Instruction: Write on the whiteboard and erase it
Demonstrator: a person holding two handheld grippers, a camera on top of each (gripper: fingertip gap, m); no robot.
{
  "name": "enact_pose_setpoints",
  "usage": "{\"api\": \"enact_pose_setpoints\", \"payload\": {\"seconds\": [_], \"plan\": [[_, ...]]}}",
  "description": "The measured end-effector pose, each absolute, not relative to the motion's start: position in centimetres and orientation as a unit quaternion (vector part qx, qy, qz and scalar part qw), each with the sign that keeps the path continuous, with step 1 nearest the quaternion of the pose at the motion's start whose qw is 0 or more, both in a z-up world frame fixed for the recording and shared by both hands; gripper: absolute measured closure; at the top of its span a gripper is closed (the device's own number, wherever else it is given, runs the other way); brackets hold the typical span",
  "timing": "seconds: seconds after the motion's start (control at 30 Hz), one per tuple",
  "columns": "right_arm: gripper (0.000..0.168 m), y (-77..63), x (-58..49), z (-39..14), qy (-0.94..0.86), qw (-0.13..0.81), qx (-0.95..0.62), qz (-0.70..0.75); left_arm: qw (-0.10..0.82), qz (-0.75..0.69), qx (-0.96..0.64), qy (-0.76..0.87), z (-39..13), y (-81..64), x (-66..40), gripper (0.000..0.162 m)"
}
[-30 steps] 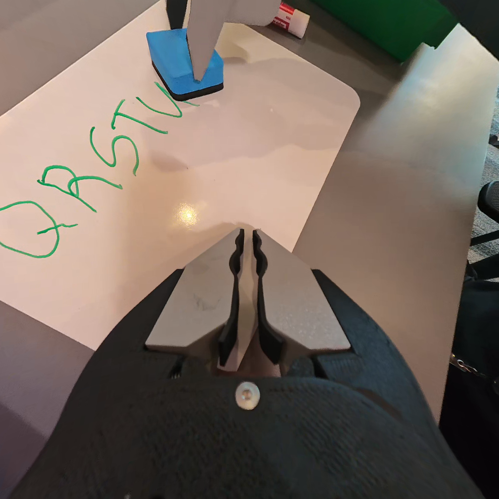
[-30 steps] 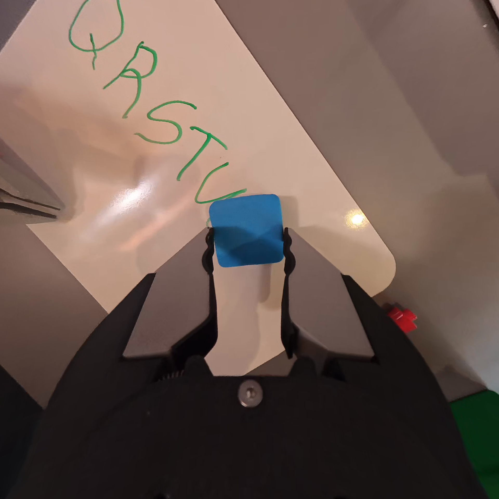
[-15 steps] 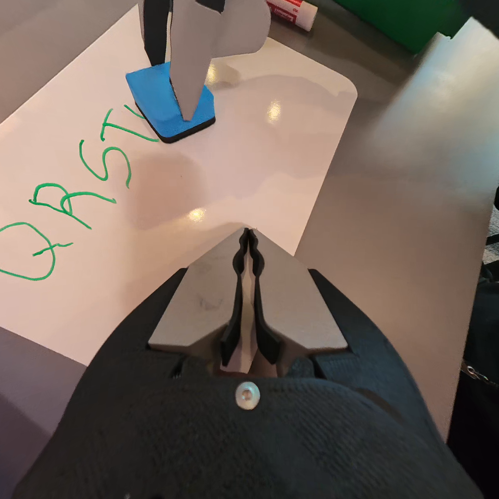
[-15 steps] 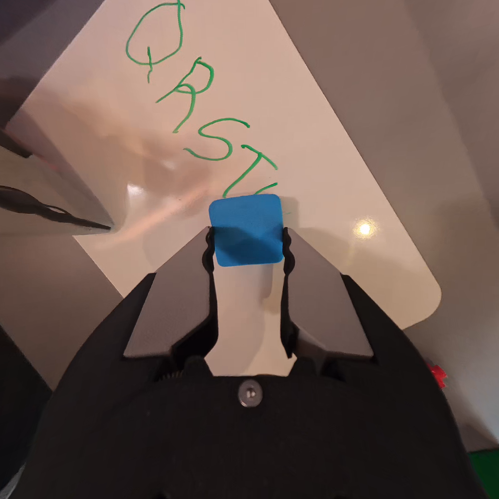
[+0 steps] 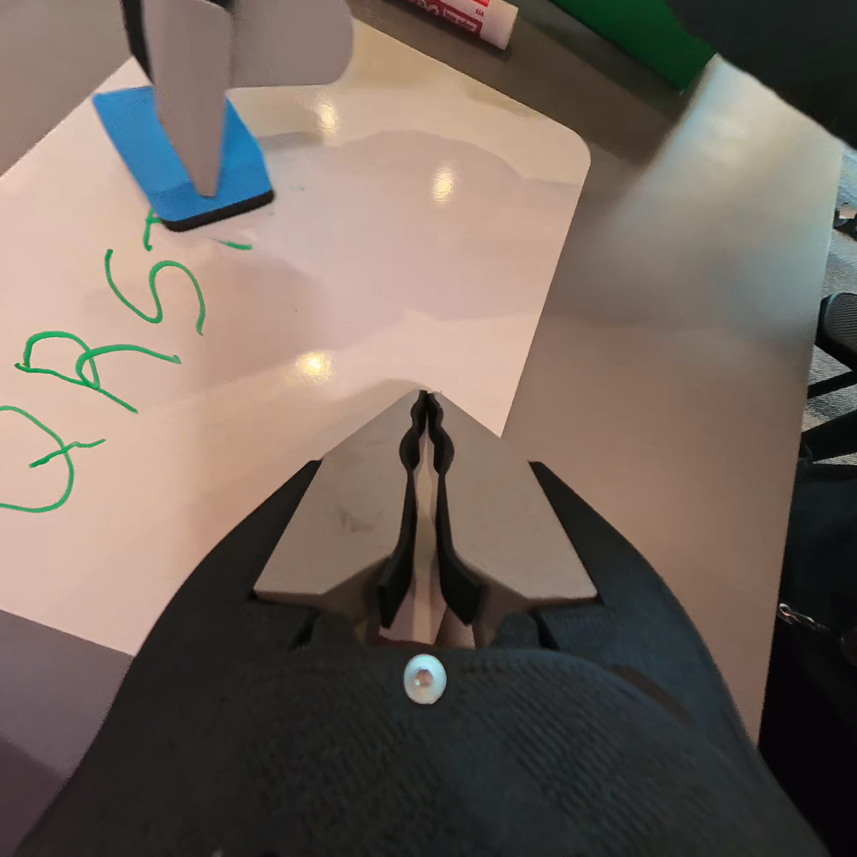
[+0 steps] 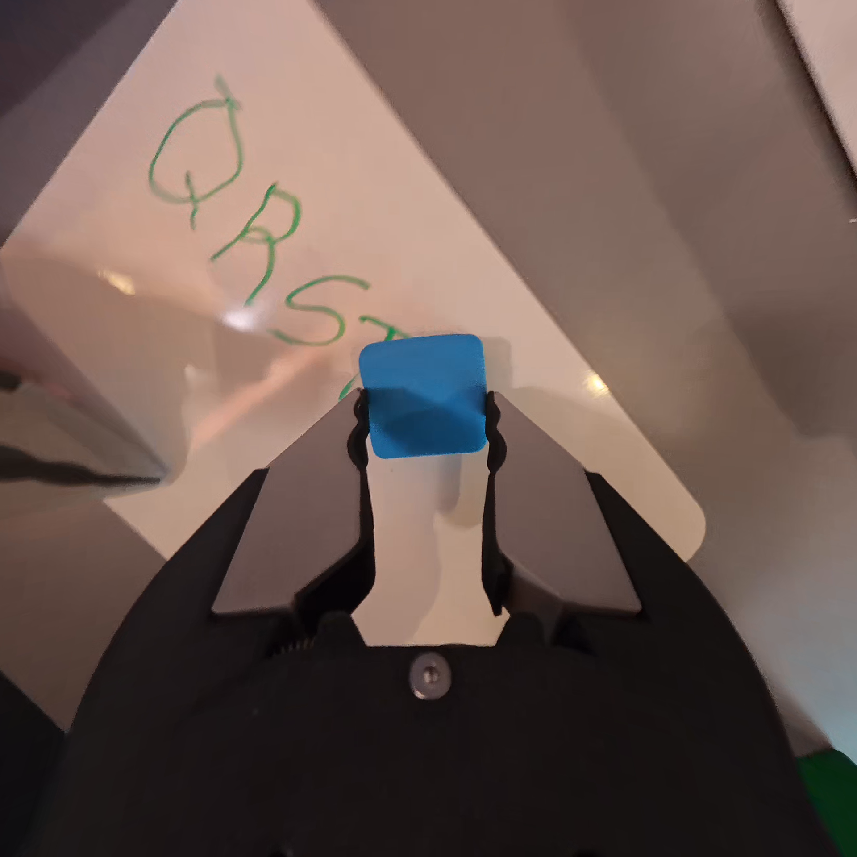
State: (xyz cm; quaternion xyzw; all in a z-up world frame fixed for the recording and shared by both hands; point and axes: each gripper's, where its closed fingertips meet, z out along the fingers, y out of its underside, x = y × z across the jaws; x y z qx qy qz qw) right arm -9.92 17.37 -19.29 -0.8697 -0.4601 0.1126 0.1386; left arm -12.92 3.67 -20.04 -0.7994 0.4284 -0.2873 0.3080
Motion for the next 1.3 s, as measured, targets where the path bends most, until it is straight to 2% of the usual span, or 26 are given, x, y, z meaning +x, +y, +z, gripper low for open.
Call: {"api": "enact_pose_setpoints", "payload": {"seconds": [0.1, 0.2, 0.3, 0.43, 0.53, 0.63, 0.73, 0.83, 0.93, 1.03, 1.13, 1.23, 1.3], "plan": [[0.120, 17.8, -11.7, -19.3, -0.460, 0.152, -0.865, 0.133, 0.306, -0.290, -0.799, 0.428, -20.0, 3.6, -12.9, 0.162], [0.120, 15.0, -13.9, -19.3, -0.506, 0.125, -0.837, 0.167, 0.307, -0.289, -0.799, 0.429, -20.0, 3.6, -12.9, 0.162], [0.120, 18.0, -12.7, -19.1, -0.478, 0.151, -0.861, 0.085, 0.304, -0.294, -0.799, 0.428, -20.0, 3.6, -12.9, 0.162], [0.120, 15.5, -16.1, -19.3, -0.498, 0.127, -0.841, 0.171, 0.305, -0.292, -0.798, 0.430, -20.0, 3.6, -12.9, 0.162], [0.121, 18.6, -14.1, -19.2, -0.455, 0.152, -0.871, 0.104, 0.304, -0.294, -0.798, 0.429, -20.0, 3.6, -12.9, 0.162], [0.120, 16.0, -16.0, -19.3, -0.491, 0.135, -0.842, 0.178, 0.305, -0.292, -0.798, 0.431, -20.0, 3.6, -12.9, 0.162], [0.121, 19.4, -13.5, -19.2, -0.436, 0.163, -0.880, 0.096, 0.304, -0.294, -0.798, 0.430, -20.0, 3.5, -12.9, 0.162], [0.120, 14.5, -16.1, -19.2, -0.497, 0.117, -0.838, 0.193, 0.306, -0.291, -0.797, 0.431, -20.0, 3.5, -12.9, 0.162], [0.121, 17.9, -12.8, -19.2, -0.443, 0.160, -0.878, 0.084, 0.303, -0.296, -0.798, 0.429, -19.9, 3.5, -12.9, 0.162], [0.120, 13.9, -14.7, -19.4, -0.488, 0.134, -0.847, 0.164, 0.306, -0.292, -0.797, 0.432, -20.0, 3.5, -12.9, 0.162], [0.121, 17.2, -11.2, -19.2, -0.426, 0.165, -0.887, 0.062, 0.305, -0.294, -0.797, 0.430, -19.9, 3.5, -12.9, 0.162], [0.121, 13.3, -13.6, -19.4, -0.468, 0.134, -0.860, 0.150, 0.307, -0.289, -0.797, 0.433, -19.9, 3.5, -12.9, 0.162], [0.121, 14.8, -12.0, -19.4, -0.458, 0.159, -0.871, 0.084, 0.306, -0.292, -0.797, 0.431, -19.9, 3.5, -12.9, 0.162]]}}
